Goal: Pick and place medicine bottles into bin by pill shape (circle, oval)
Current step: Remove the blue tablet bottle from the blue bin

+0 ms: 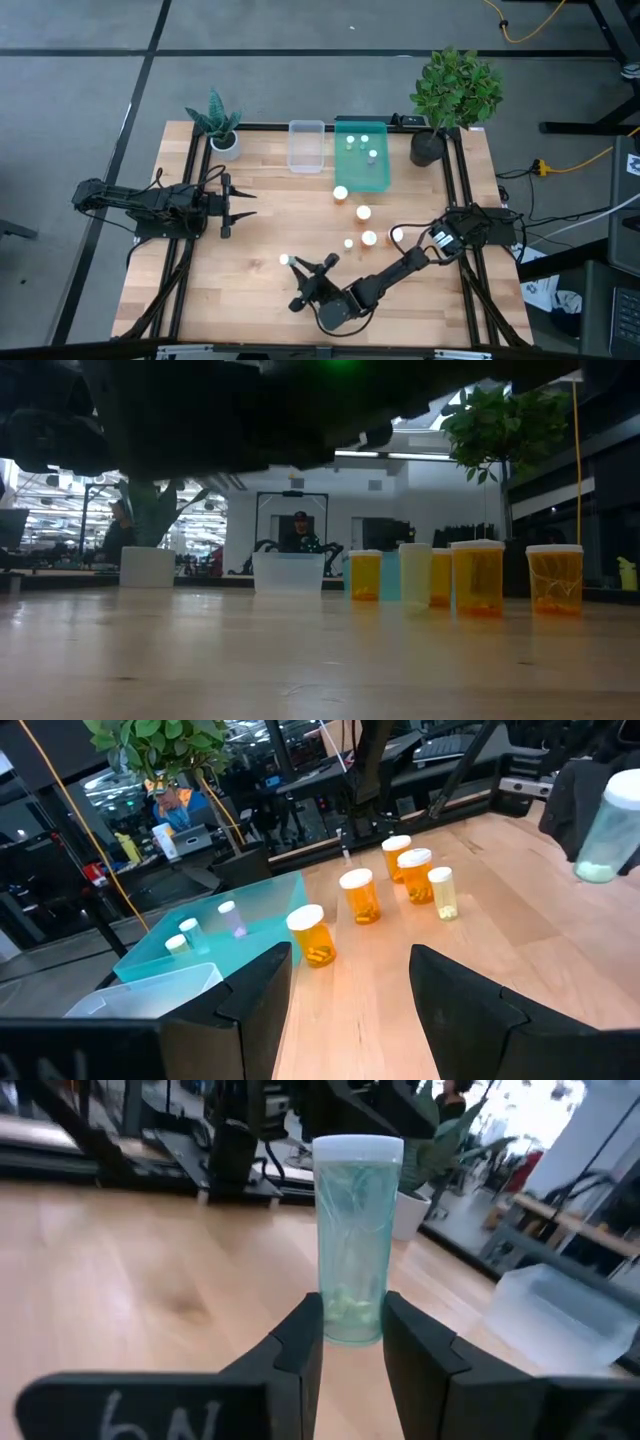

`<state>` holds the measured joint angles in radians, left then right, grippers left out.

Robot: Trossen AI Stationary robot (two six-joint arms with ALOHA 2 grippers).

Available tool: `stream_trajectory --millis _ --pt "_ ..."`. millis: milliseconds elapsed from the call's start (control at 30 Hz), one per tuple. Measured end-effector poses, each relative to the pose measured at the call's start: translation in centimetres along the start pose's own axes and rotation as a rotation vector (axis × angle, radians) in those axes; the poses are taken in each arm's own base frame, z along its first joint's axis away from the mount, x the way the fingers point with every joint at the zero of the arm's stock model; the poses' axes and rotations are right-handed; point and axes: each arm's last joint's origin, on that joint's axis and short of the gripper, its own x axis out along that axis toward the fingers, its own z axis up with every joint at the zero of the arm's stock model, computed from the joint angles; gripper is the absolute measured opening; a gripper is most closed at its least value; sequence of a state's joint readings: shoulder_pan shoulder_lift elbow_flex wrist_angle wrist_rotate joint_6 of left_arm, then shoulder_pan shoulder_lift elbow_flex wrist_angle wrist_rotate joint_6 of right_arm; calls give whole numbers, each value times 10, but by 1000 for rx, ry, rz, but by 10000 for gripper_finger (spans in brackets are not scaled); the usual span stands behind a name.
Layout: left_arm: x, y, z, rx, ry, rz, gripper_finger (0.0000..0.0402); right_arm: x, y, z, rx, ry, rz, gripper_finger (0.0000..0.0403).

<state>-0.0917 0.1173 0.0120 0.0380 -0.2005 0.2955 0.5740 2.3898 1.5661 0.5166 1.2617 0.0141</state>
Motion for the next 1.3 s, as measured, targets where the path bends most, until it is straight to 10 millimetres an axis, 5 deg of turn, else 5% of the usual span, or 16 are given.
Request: stream_trajectory --millis 200,467,700,900,1300 --pt "0 0 0 0 0 0 195 -1 0 -5 185 20 5 92" --pt "0 0 0 -16 0 -1 195 -9 1 -19 201 76 15 92" --pt "0 0 0 -32 0 -1 195 -19 13 -71 301 85 -40 92" --pt "0 0 0 -58 1 -1 195 -35 21 -91 380 30 -84 92" --pt "0 0 0 -84 0 -1 195 -43 26 -97 394 31 -55 95"
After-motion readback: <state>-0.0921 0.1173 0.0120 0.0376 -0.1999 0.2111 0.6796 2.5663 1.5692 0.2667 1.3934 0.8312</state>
